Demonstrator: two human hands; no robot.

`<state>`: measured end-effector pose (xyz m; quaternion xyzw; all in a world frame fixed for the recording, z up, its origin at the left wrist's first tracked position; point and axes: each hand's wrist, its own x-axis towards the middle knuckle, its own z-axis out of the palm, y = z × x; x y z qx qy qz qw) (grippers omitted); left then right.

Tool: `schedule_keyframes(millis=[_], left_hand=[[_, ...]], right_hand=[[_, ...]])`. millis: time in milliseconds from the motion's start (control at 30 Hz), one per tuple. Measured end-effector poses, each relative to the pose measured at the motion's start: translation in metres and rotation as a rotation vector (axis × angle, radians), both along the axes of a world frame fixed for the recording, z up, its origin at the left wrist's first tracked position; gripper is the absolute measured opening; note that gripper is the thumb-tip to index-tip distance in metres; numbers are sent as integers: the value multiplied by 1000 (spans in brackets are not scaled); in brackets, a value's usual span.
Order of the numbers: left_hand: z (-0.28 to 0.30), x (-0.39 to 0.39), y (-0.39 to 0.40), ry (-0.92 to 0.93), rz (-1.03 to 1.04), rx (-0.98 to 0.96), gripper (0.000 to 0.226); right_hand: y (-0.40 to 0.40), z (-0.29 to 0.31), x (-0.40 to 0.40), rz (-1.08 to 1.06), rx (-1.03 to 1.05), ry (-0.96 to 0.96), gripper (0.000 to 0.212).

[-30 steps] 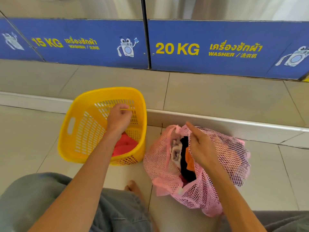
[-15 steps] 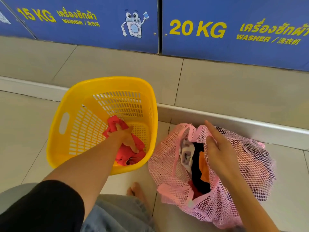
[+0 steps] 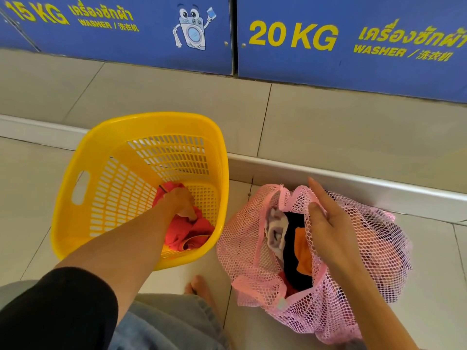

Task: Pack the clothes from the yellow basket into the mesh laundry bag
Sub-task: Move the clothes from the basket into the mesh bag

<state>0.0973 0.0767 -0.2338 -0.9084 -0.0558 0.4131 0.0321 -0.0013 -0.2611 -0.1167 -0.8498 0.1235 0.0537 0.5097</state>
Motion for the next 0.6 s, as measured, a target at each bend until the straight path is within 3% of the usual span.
schedule_keyframes(millis=[100, 267, 433, 600], left_hand=[[4, -4, 4, -59, 160, -174, 34], [40, -1, 6, -175, 530, -447, 19], [107, 1, 4, -248, 909, -716, 18], [207, -10, -1, -406, 1163, -1229, 18]], right_hand=[[-1, 1, -2, -8, -9, 3, 50], [1, 3, -1, -10, -1, 20, 51], [0, 9, -4, -26, 33, 28, 51], [-5, 23, -11, -47, 96, 28, 51]])
